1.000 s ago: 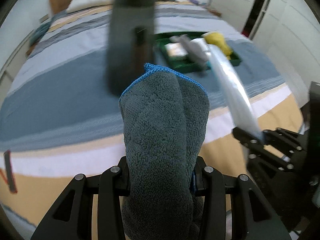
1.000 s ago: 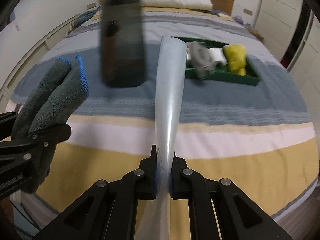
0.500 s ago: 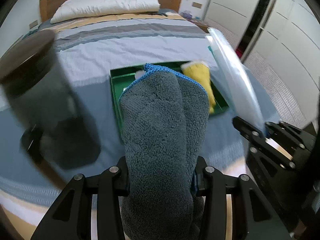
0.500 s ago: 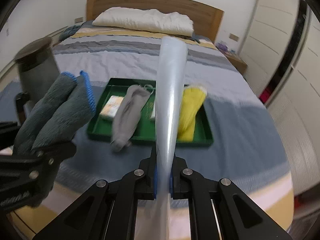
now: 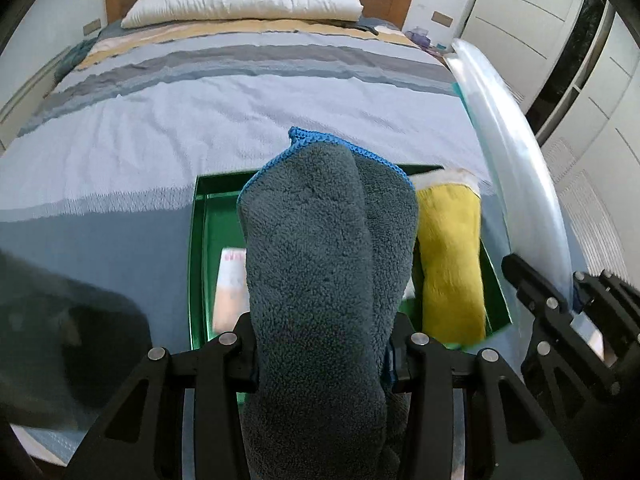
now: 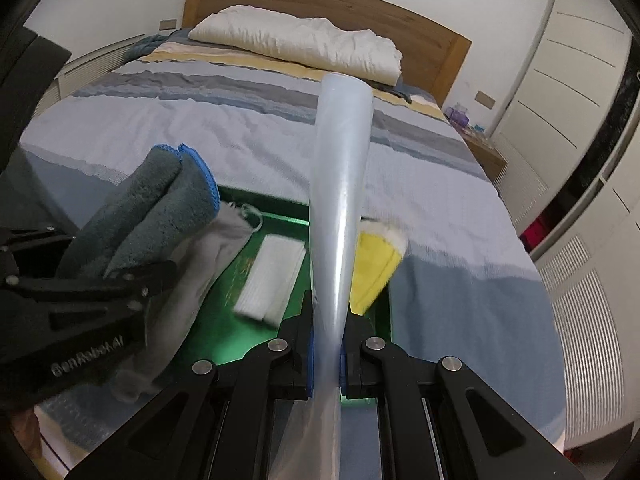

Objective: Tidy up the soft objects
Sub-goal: 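Lift the dark grey towel and clear tube and carry them over the green tray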

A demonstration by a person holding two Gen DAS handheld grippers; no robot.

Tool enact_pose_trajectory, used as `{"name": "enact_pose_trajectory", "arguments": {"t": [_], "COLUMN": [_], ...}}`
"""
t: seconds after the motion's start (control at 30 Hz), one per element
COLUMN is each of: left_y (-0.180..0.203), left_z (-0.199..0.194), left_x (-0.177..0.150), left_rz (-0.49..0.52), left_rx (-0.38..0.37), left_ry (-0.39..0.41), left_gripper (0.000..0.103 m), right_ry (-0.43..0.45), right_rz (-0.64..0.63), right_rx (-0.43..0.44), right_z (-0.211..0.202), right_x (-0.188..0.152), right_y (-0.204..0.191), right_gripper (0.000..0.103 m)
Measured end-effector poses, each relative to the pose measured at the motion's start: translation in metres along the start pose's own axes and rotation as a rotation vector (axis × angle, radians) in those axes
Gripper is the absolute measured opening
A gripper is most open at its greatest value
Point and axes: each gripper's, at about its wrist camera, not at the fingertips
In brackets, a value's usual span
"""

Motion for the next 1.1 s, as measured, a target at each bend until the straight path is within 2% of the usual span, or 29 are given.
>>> {"name": "enact_pose_trajectory", "arguments": {"t": [0.17, 0.4, 1.1], "left_y": [0.004, 0.005, 0.008], "left_z": [0.01, 0.02, 0.033], "left_x": [0.009, 0.015, 0.026], "left_rz": [0.004, 0.007, 0.012], "left_rx": [0.035, 0.075, 0.103], "left_ry": [0.005, 0.009, 0.009], "left_gripper": [0.038, 0.038, 0.038], "right_ry": [0.001, -0.022, -0.054], "right_rz": [-0.001, 0.028, 0.022], "right_rx": [0.005, 0.021, 0.015], "right_z": [0.036, 0.063, 0.09], "right_x": [0.019, 0.033, 0.041], "right_y": [0.011, 0.018, 0.022], "right_gripper": [0.008, 0.008, 0.008]}}
Point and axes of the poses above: each gripper's, at about its wrist camera, not at the fingertips, and z roughly the way its jaws point, y to its right, x to its top, and after that the axes turned 11 degrees about z, right-handed
